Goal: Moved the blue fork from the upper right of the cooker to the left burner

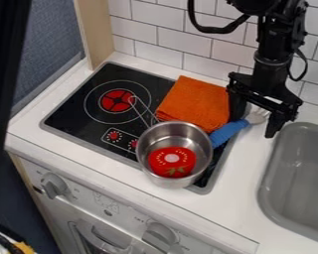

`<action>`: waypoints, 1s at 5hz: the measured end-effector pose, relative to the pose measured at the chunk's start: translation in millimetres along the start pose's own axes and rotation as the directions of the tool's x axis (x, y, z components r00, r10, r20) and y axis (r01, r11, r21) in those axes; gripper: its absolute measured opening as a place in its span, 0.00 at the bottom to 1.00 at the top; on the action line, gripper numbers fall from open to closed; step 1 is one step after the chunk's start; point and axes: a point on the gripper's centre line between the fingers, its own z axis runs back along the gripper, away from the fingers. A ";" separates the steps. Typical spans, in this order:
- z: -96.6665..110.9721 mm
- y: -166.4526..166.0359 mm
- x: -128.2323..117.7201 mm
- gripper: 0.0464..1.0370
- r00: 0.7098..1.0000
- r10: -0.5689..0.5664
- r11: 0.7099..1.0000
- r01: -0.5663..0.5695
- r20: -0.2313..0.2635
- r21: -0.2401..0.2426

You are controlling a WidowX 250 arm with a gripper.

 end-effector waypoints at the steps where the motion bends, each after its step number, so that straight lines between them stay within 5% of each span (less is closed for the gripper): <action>1: -6.0 1.1 2.1 0.96 1.000 -0.001 1.000 0.002 -0.028 0.003; 3: -8.1 8.0 -2.8 0.93 0.998 0.009 1.000 -0.008 -0.061 0.016; 5: -7.8 14.0 1.2 0.35 0.997 0.024 1.000 -0.024 -0.076 0.000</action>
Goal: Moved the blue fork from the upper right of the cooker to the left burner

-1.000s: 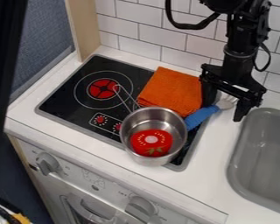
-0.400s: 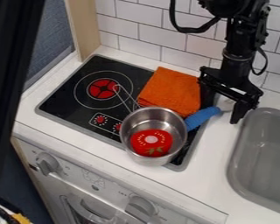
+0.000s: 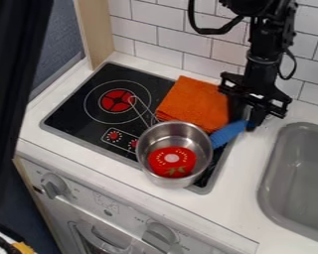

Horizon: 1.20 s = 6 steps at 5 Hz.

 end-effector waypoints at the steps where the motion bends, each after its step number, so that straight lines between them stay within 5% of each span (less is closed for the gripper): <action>1: -0.7 -0.3 0.7 0.26 1.000 -0.007 1.000 0.007 -0.017 -0.002; 2: -0.5 -1.8 -1.0 0.26 1.000 0.003 1.000 -0.003 -0.020 -0.011; 4: 66.4 -11.4 11.8 0.26 0.986 0.057 0.993 -0.041 0.156 -0.109; 5: 73.9 9.4 6.0 0.26 0.981 0.101 0.989 -0.082 0.163 -0.124; 6: 66.2 40.1 -21.6 0.26 0.981 0.164 0.983 -0.153 0.104 -0.106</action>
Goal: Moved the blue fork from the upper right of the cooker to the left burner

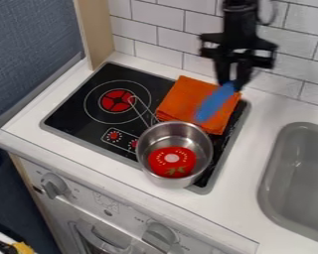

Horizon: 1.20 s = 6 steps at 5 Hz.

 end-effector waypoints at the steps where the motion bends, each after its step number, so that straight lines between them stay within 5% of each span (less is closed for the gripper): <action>1: 18.0 50.8 -20.7 0.26 0.993 0.116 0.992 -0.117 0.016 0.039; 3: 37.3 139.7 -50.0 0.26 0.966 0.235 0.961 -0.247 0.110 0.121; 4: 33.2 166.7 -48.1 0.26 0.972 0.208 0.967 -0.221 0.113 0.128; 6: -10.7 197.5 -34.1 0.26 0.981 0.193 0.972 -0.191 -0.003 0.141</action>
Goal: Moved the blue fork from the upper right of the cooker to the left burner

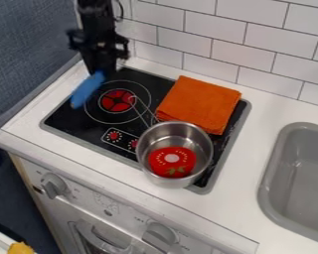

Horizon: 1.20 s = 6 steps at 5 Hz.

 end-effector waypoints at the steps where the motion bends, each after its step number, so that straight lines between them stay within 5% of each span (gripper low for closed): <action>1: -23.9 -1.3 5.1 0.26 0.998 -0.017 1.000 0.017 -0.066 -0.002; 2: -26.0 -6.2 8.9 0.30 0.996 -0.035 0.999 0.036 -0.081 0.004; 3: -29.6 -10.8 5.7 0.60 0.995 -0.052 0.998 0.054 -0.081 0.014; 4: 1.6 -16.0 0.7 0.89 0.998 -0.061 0.998 0.061 -0.001 0.030; 5: 37.7 -15.9 -3.3 0.97 0.995 -0.068 0.996 0.064 0.075 0.055; 6: 45.0 -18.9 -6.9 0.97 0.993 -0.087 0.996 0.084 0.082 0.043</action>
